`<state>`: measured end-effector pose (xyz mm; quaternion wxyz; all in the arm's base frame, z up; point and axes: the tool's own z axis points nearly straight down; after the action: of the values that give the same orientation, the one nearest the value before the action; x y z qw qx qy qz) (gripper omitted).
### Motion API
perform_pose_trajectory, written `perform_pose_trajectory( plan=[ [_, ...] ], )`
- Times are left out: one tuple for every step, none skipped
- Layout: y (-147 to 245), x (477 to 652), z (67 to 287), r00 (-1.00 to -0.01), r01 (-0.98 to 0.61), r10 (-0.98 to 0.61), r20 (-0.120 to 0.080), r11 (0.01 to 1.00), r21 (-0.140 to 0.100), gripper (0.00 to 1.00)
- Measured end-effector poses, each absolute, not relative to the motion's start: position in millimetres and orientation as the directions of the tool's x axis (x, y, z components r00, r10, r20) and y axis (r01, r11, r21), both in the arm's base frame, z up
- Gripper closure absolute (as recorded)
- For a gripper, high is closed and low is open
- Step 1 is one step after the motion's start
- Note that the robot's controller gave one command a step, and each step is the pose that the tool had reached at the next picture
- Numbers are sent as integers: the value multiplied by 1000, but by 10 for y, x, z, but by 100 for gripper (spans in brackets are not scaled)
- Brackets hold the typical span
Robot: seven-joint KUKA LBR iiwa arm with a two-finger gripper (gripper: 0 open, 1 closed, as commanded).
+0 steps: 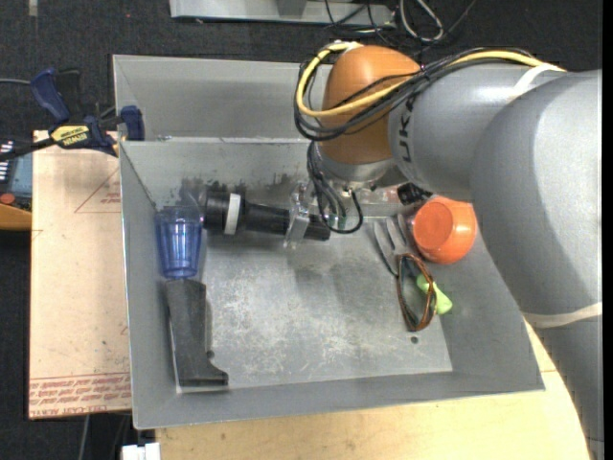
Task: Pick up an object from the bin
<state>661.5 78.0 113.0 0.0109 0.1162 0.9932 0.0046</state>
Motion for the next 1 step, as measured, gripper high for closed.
perform_pose_trajectory(
  plan=[
    [781, 6610, 1114, -973, 231, 231, -20, 973, 11, 100]
  ],
)
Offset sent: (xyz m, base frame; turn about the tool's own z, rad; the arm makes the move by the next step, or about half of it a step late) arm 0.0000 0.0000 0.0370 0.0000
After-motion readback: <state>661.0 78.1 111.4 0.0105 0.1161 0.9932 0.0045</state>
